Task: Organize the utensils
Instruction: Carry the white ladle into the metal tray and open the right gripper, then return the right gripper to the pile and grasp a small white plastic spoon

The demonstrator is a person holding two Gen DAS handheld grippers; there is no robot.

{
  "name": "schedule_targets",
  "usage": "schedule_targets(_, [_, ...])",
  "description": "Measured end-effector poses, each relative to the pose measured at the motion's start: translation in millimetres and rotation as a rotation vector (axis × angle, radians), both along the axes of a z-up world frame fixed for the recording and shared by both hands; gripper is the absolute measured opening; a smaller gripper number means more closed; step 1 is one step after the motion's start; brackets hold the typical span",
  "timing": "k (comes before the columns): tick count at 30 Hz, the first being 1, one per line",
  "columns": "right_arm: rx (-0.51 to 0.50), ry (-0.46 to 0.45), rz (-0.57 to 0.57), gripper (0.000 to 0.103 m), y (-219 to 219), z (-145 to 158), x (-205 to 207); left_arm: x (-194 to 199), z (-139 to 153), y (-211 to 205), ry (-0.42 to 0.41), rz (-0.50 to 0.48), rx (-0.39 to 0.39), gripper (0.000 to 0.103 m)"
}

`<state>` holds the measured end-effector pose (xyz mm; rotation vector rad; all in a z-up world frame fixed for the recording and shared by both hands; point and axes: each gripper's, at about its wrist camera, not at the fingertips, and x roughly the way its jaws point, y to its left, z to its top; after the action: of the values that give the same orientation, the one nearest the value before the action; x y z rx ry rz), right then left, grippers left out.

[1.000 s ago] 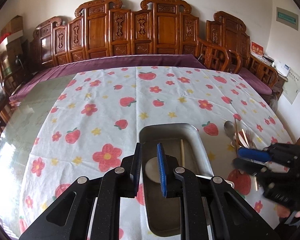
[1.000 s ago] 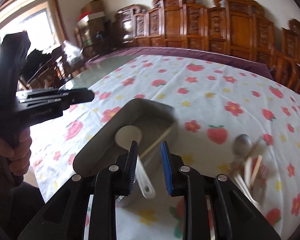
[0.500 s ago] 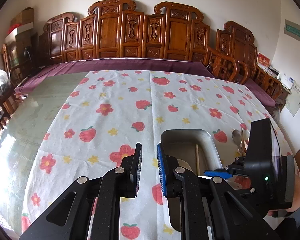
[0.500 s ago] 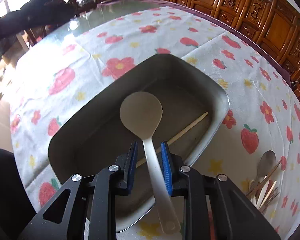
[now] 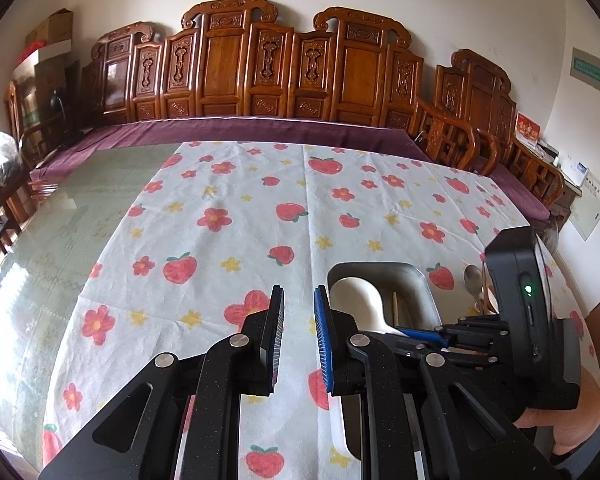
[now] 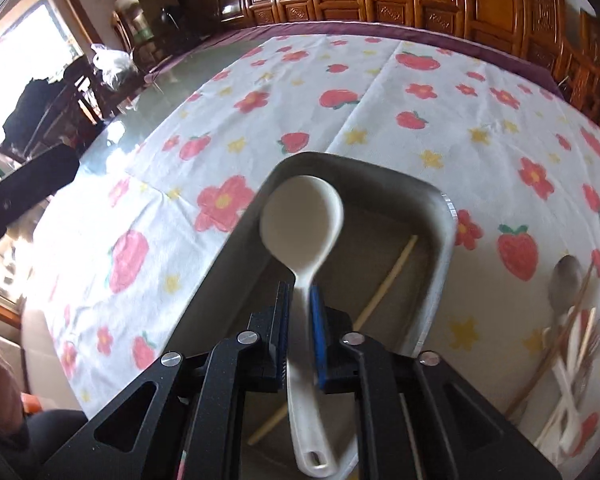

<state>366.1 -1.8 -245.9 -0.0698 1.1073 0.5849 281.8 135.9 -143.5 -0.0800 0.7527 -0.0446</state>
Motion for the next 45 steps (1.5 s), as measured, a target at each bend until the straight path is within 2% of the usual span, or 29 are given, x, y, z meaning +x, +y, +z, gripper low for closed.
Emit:
schedule_targets(4, [0.042, 0.003, 0.033, 0.019, 4, 3, -7, 1, 0, 0, 0.003, 0.001, -0.005, 0.014])
schedule_targets(6, [0.031, -0.032, 0.035, 0.019, -3, 10, -12, 1, 0, -2, 0.002, -0.004, -0.003, 0.014])
schedule_targets(11, [0.048, -0.123, -0.005, 0.019, -57, 33, -26, 3, 0, -15, 0.005, -0.031, -0.007, 0.015])
schedule_targets(14, [0.019, -0.177, -0.031, 0.019, -97, 42, -33, 6, -2, -31, 0.007, -0.054, -0.007, 0.028])
schedule_targets(18, [-0.058, -0.218, -0.079, 0.019, -158, 39, -39, 9, -5, -63, 0.014, -0.106, -0.003, 0.038])
schedule_targets(20, [-0.083, -0.222, -0.106, 0.020, -183, 32, -39, 11, -9, -82, 0.021, -0.141, 0.009, 0.039])
schedule_targets(23, [-0.112, -0.206, -0.146, 0.038, -219, 14, -34, 14, -15, -106, 0.035, -0.182, 0.027, 0.039])
schedule_targets(25, [-0.106, -0.188, -0.155, 0.039, -235, 2, -31, 16, -22, -122, 0.049, -0.205, 0.040, 0.039])
schedule_targets(32, [-0.121, -0.142, -0.165, 0.039, -241, -30, -19, 15, -41, -165, 0.083, -0.280, 0.082, 0.039])
schedule_targets(38, [-0.111, -0.117, -0.138, 0.039, -240, -38, -14, 15, -50, -183, 0.103, -0.318, 0.086, 0.039])
schedule_targets(41, [-0.078, -0.096, -0.122, 0.028, -243, -37, -15, 15, -54, -189, 0.115, -0.333, 0.071, 0.039])
schedule_targets(45, [-0.073, -0.087, -0.095, 0.019, -246, -32, -19, 14, -59, -200, 0.120, -0.350, 0.085, 0.039])
